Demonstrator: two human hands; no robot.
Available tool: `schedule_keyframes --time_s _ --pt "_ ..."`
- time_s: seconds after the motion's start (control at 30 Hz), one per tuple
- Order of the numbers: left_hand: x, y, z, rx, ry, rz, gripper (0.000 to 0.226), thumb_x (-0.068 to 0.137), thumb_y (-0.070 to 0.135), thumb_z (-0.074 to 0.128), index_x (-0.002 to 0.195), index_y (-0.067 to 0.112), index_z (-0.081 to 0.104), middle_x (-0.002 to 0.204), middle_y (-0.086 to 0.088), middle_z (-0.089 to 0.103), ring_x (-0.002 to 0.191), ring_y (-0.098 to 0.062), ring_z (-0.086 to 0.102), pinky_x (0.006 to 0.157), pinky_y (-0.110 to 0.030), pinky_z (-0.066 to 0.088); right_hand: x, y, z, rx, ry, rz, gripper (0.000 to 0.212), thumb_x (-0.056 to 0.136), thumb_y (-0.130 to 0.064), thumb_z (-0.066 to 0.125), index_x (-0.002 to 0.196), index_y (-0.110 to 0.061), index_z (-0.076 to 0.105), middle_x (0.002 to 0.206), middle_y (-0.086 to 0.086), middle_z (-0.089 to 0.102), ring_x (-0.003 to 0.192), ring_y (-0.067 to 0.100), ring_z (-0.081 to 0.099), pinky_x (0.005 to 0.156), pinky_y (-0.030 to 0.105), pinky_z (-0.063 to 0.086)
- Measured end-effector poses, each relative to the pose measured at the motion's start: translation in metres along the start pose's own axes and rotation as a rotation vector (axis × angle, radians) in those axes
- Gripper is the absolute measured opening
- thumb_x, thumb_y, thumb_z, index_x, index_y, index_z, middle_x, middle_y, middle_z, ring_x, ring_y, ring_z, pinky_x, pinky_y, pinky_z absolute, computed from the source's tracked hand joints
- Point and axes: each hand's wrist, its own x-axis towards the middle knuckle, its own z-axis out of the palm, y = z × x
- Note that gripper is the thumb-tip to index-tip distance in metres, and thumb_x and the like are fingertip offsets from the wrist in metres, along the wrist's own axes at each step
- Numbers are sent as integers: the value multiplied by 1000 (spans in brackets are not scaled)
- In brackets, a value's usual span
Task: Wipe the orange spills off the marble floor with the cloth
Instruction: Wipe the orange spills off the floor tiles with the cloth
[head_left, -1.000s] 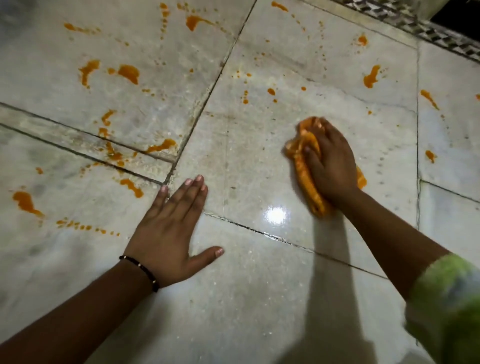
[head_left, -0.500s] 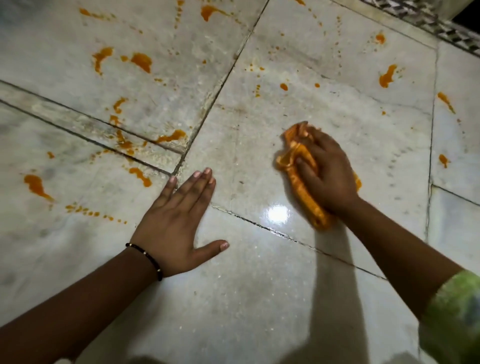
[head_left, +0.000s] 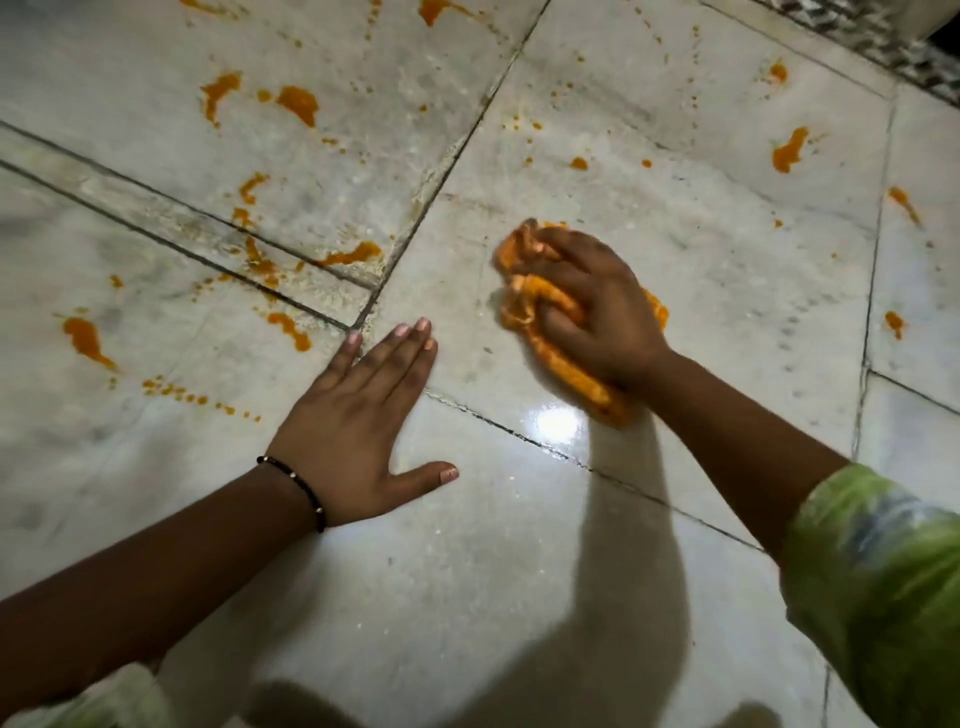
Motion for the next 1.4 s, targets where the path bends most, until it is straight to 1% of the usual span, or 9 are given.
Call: schedule_keyframes --time_s 0.17,0.3,0.5,0.73,0.87,1.0,1.13,1.27,1.4 --pt "1 1 0 3 7 -6 100 80 78 28 150 7 16 159 -9 9 146 -20 9 117 -47 8 68 -10 20 -105 138 428 57 77 -44 44 127 -23 60 144 9 45 130 33 41 109 39 30" --pt "1 0 1 12 7 -6 100 81 78 25 150 6 17 158 -10 12 146 -21 11 117 -47 11 80 -45 39 -114 4 175 55 78 -40 48 129 -22 59 146 9 43 132 36 39 109 42 29" --pt "0 -1 2 3 9 1 100 81 79 23 150 7 15 159 -8 9 146 -19 7 117 -46 9 -54 -31 1 -36 -33 -2 54 84 -38 46 135 -23 52 149 8 39 137 30 35 112 43 28" --pt "0 1 1 10 8 -17 102 80 81 22 151 8 11 159 -7 5 147 -18 3 118 -46 7 7 34 -11 -121 276 738 58 76 -52 38 123 -27 61 136 4 53 123 28 48 101 41 40" --pt "0 1 0 24 -1 -15 101 80 80 22 151 7 13 159 -8 8 146 -18 6 118 -46 8 32 -28 30 -185 113 497 61 78 -49 38 132 -26 54 144 8 45 127 34 44 105 43 34" --pt "-1 2 -1 14 -6 -20 102 80 80 21 151 8 13 159 -8 8 146 -18 5 118 -45 6 -61 -70 15 -71 14 142 59 84 -42 46 141 -27 44 154 5 31 139 28 32 112 41 28" --pt "-2 1 1 20 -4 -25 101 81 81 18 151 8 11 159 -8 7 146 -17 4 117 -44 5 -133 -28 -16 -44 186 488 59 79 -44 47 134 -24 54 146 9 43 133 30 40 110 44 31" --pt "-1 3 0 24 -6 -26 102 80 81 16 151 8 10 159 -8 5 146 -19 4 118 -46 5 -84 14 -22 -184 321 929 62 77 -45 44 135 -26 51 148 8 39 134 31 36 110 46 29" --pt "0 3 1 47 -20 -22 102 81 81 15 151 7 9 159 -9 5 146 -20 4 118 -45 6 -36 -9 5 -172 160 665 65 74 -51 42 134 -26 53 146 9 43 132 35 39 109 45 31"
